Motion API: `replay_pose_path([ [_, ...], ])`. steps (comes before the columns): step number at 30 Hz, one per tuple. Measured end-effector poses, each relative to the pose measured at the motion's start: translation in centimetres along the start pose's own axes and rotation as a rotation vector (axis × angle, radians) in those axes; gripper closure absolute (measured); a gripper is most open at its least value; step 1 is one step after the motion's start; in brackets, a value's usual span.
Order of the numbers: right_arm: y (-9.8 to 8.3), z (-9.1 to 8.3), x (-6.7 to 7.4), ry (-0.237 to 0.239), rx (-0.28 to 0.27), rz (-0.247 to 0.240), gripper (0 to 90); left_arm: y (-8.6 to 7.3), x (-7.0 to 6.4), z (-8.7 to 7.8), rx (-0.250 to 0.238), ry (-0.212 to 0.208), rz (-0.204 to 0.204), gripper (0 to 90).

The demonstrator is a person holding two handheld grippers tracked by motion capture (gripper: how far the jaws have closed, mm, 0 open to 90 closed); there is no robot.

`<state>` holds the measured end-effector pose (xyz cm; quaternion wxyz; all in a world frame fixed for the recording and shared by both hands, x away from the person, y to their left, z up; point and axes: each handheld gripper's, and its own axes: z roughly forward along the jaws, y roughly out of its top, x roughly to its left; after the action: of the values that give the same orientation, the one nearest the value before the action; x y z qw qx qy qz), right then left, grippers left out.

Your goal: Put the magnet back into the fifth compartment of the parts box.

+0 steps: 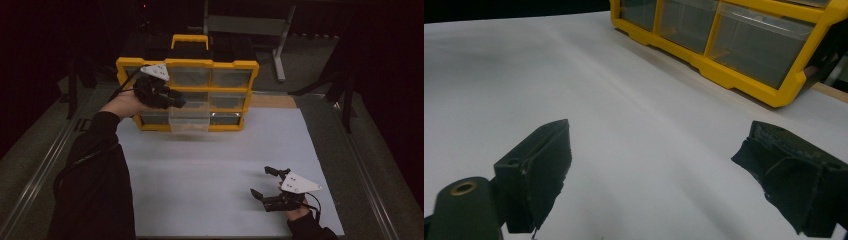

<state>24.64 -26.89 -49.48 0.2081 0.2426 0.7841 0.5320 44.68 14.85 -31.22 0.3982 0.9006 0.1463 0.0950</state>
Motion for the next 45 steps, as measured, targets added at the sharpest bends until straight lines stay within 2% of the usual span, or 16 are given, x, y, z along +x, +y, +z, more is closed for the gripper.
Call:
replay_pose_path([
  [7,0.0,0.0,0.0,0.0,0.0,-0.005,11.9,0.1,0.0,0.7,0.061,-0.005,0.006,62.0],
  [8,0.0,0.0,0.0,0.0,0.001,-0.004,11.9,0.0,0.0,1.0,0.096,0.001,-0.003,62.0],
  [12,0.0,0.0,0.0,0.001,0.0,-0.006,11.9,0.0,0.1,1.5,0.144,0.017,-0.005,62.0],
  [21,0.0,0.0,0.0,0.0,0.002,-0.005,11.9,0.6,-0.1,1.7,0.174,0.02,-0.001,61.8],
  [28,0.0,-0.1,0.0,-0.002,0.001,-0.006,11.9,1.2,-0.4,1.4,0.191,0.042,0.031,61.8],
  [32,0.0,0.0,0.0,-0.002,0.003,-0.01,11.9,1.4,-0.4,1.3,0.199,0.053,0.035,61.2],
  [35,0.0,-0.1,0.0,-0.004,-0.002,-0.009,11.9,1.7,-0.5,1.0,0.184,0.072,0.034,49.8],
  [45,0.1,-0.1,0.0,-0.006,0.001,-0.009,11.9,1.7,-0.7,0.3,0.159,0.096,0.015,29.0],
])
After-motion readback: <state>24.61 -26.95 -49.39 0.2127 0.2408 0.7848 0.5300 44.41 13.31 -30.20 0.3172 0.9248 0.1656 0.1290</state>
